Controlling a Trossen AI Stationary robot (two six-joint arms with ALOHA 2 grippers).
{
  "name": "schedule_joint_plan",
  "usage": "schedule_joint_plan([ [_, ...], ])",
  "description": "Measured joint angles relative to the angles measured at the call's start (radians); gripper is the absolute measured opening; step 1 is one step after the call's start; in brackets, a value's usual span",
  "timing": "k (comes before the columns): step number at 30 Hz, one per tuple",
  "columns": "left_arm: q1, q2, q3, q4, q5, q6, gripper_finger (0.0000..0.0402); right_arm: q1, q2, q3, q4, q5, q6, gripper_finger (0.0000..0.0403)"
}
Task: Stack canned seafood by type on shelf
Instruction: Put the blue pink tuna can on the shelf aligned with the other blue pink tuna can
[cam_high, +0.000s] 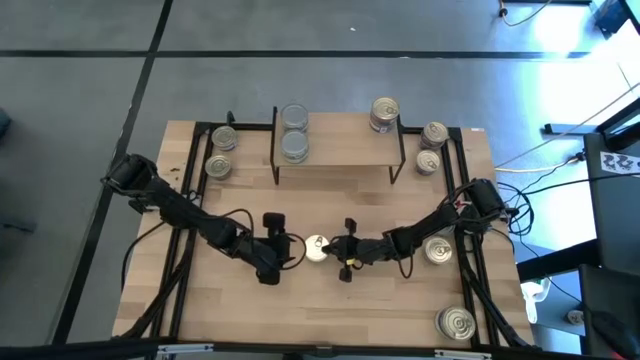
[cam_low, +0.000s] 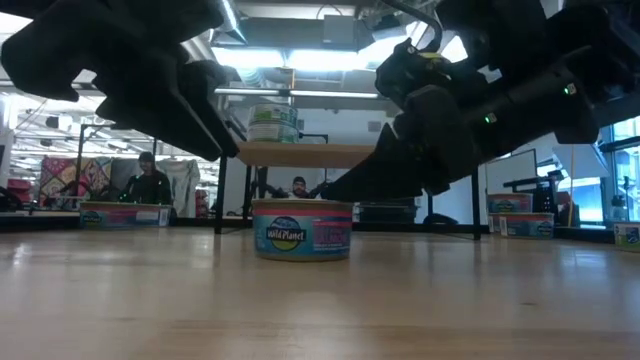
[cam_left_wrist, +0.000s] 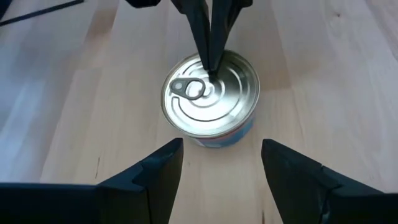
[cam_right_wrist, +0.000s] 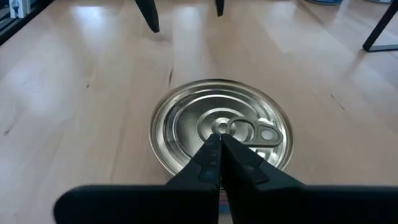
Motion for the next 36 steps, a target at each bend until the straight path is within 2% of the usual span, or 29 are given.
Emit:
schedule_joint_plan([
  [7, 0.000, 0.007, 0.000, 0.005, 0.000, 0.025, 0.0217, 0.001, 0.000, -0.001, -0.026, -0.001, 0.000, 0.0014],
  [13, 0.013, 0.082, 0.000, 0.072, 0.048, 0.013, 0.0220, 0.022, 0.001, -0.002, -0.054, 0.035, -0.003, 0.0014],
  [17, 0.034, 0.123, 0.000, 0.071, 0.051, 0.046, 0.0238, 0.026, 0.003, -0.003, -0.046, 0.040, -0.004, 0.0014],
  [25, 0.058, 0.122, 0.006, 0.072, 0.053, 0.144, 0.0289, 0.026, 0.003, -0.003, -0.046, 0.037, -0.005, 0.0014],
  [28, 0.057, 0.121, 0.014, 0.073, 0.052, 0.247, 0.0297, 0.026, 0.004, -0.004, -0.046, 0.037, -0.005, 0.0014],
  [33, 0.040, 0.128, 0.019, 0.085, 0.043, 0.517, 0.0299, 0.026, 0.004, -0.004, -0.046, 0.034, -0.005, 0.0014],
  [36, 0.028, 0.155, 0.020, 0.111, 0.010, 0.634, 0.0299, 0.026, 0.004, -0.004, -0.046, 0.034, -0.005, 0.0014],
])
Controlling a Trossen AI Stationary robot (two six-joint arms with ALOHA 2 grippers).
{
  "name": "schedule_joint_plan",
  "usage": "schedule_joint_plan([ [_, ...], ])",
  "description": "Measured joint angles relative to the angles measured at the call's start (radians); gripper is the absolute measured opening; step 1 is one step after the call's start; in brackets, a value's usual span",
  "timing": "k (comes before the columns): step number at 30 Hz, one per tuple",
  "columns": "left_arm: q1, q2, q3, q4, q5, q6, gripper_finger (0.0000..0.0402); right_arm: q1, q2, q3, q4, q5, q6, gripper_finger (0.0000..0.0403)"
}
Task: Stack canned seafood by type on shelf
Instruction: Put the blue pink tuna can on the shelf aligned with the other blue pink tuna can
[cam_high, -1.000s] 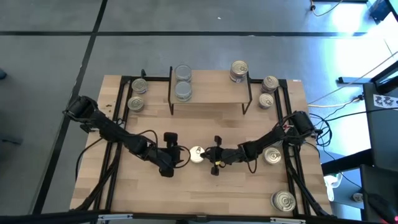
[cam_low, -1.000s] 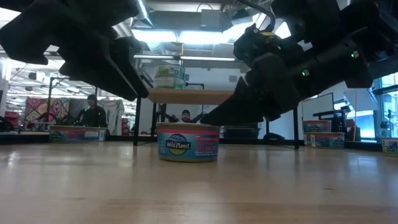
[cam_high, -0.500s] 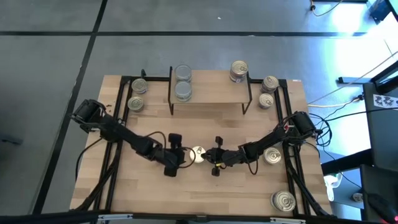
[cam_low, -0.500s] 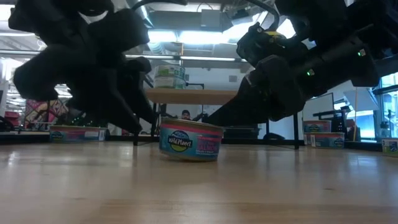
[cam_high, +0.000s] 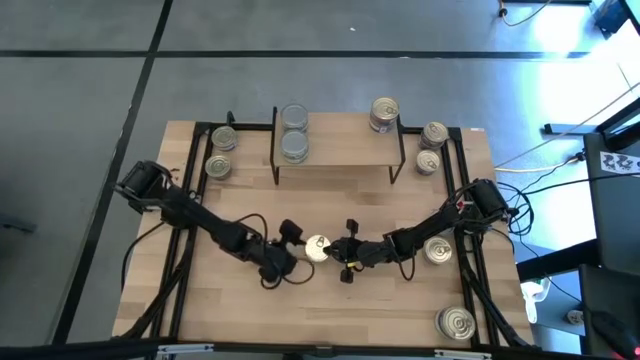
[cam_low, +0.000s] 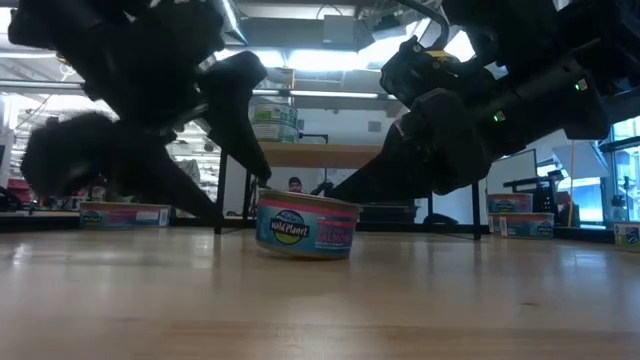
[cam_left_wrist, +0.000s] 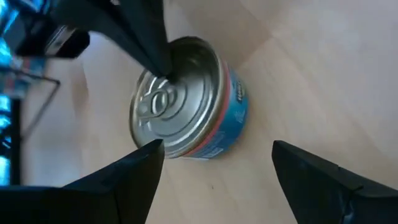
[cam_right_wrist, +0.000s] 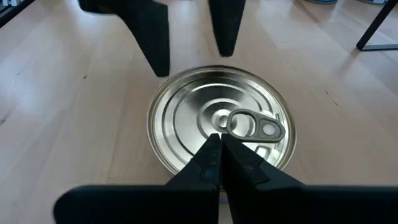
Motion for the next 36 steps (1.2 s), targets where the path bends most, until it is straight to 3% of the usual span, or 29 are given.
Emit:
schedule_joint_plan([
  [8, -0.004, 0.082, 0.000, 0.100, -0.086, 0.207, 0.0299, 0.000, 0.000, 0.000, 0.001, 0.000, 0.000, 0.0014],
  [20, -0.001, 0.177, 0.002, 0.227, -0.125, 0.286, 0.0299, 0.000, 0.000, -0.001, 0.002, -0.001, 0.000, 0.0014],
  [36, 0.034, 0.193, 0.000, 0.313, -0.099, 0.308, 0.0299, 0.000, -0.001, -0.002, -0.001, 0.002, -0.003, 0.0014],
])
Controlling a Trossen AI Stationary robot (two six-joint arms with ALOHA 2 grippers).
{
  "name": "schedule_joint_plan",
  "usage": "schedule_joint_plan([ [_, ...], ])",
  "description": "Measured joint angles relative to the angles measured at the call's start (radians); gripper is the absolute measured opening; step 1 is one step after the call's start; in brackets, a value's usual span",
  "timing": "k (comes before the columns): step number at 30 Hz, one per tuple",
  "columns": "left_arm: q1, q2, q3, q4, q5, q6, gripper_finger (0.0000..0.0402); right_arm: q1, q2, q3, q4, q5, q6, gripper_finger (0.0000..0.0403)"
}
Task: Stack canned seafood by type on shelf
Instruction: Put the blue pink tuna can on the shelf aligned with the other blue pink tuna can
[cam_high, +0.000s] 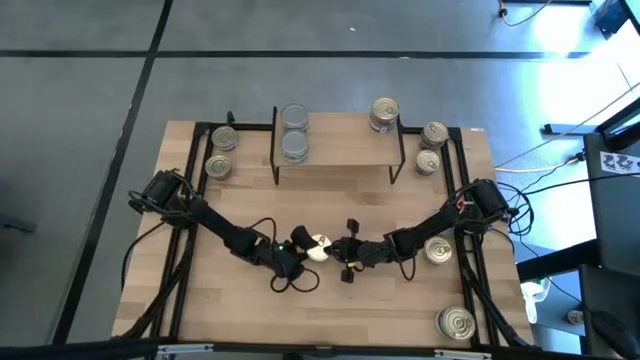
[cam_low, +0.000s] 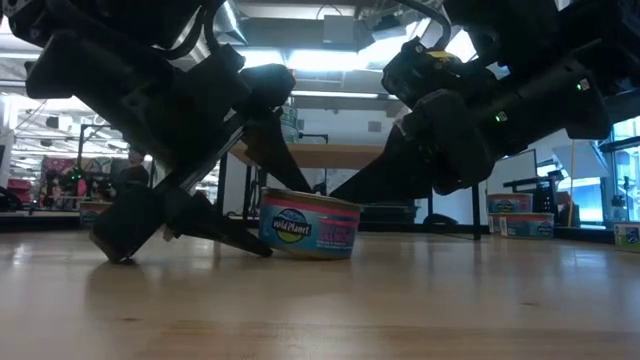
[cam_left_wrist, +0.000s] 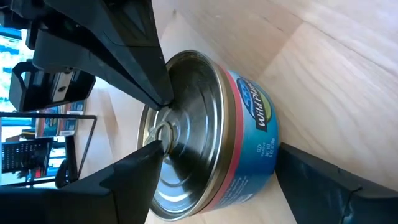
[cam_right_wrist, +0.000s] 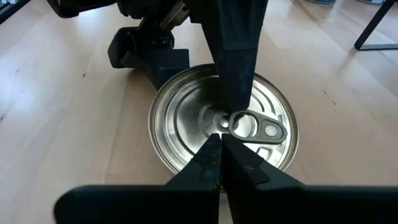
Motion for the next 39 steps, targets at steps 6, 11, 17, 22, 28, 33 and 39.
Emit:
schedule_joint_plan([
  [6, 0.003, 0.001, 0.000, 0.007, 0.047, 0.005, 0.0291, 0.000, 0.000, 0.000, 0.000, -0.001, 0.000, 0.0014],
  [11, 0.002, 0.001, 0.000, 0.016, 0.054, 0.005, 0.0253, 0.000, -0.002, 0.000, 0.000, 0.001, 0.001, 0.0014],
  [17, -0.004, 0.003, -0.001, 0.032, 0.042, 0.005, 0.0221, 0.000, -0.002, 0.000, 0.000, 0.003, 0.002, 0.0014],
  [22, -0.018, 0.005, -0.002, 0.074, 0.025, 0.006, 0.0215, 0.000, -0.003, 0.000, 0.001, 0.006, 0.002, 0.0014],
  [28, -0.025, 0.006, -0.002, 0.081, 0.017, -0.013, 0.0214, 0.000, 0.000, 0.000, 0.028, 0.014, 0.002, 0.0014],
  [33, -0.040, 0.006, -0.002, 0.084, -0.016, -0.026, 0.0213, 0.000, 0.002, -0.001, 0.081, 0.017, 0.007, 0.0014],
  [39, -0.058, 0.006, 0.000, 0.099, -0.037, -0.103, 0.0212, 0.000, 0.000, -0.002, 0.172, 0.006, 0.010, 0.0014],
])
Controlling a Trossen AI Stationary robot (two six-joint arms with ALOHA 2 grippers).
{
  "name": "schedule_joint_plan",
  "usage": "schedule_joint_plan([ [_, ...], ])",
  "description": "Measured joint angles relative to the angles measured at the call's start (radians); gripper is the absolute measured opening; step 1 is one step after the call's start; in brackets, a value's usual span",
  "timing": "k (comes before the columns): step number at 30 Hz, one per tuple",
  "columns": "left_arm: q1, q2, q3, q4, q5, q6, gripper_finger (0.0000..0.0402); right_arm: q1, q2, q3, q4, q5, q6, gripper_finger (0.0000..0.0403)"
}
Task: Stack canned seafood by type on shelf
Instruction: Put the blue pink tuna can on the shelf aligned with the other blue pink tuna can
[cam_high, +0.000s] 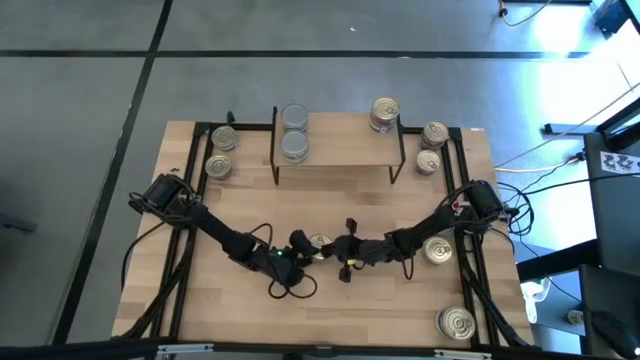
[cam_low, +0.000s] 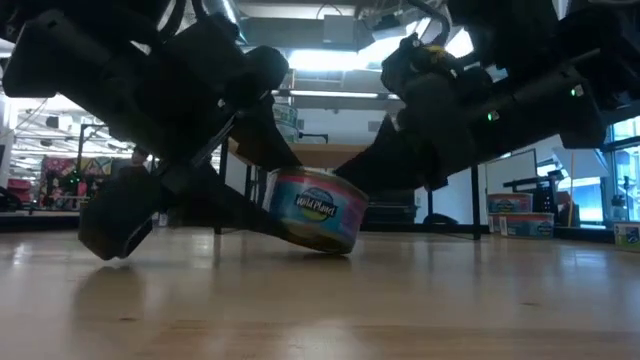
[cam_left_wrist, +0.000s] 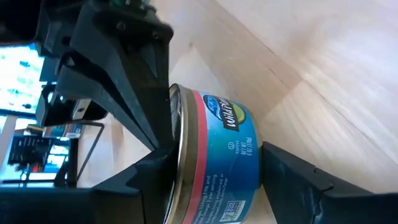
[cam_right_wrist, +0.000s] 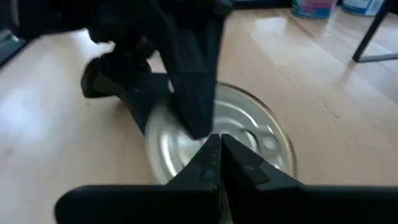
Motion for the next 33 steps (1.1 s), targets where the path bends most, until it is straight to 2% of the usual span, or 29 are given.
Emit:
schedule_joint_plan([
  [8, -0.012, -0.003, 0.002, 0.013, -0.019, -0.070, 0.0194, 0.001, -0.114, 0.001, -0.065, 0.019, -0.030, 0.0014],
  [17, -0.013, -0.003, 0.010, 0.019, -0.038, -0.155, 0.0190, 0.023, -0.314, 0.002, -0.421, 0.030, -0.006, 0.0014],
  [22, -0.013, -0.016, 0.040, 0.014, -0.075, -0.187, 0.0188, 0.071, -0.400, 0.003, -0.658, 0.091, 0.064, 0.0014],
  [28, -0.013, -0.038, 0.094, 0.012, -0.128, -0.168, 0.0194, 0.141, -0.415, 0.003, -0.881, 0.185, 0.258, 0.0014],
  [33, -0.005, -0.065, 0.152, 0.012, -0.210, -0.061, 0.0195, 0.196, -0.365, -0.003, -0.892, 0.239, 0.356, 0.0014],
])
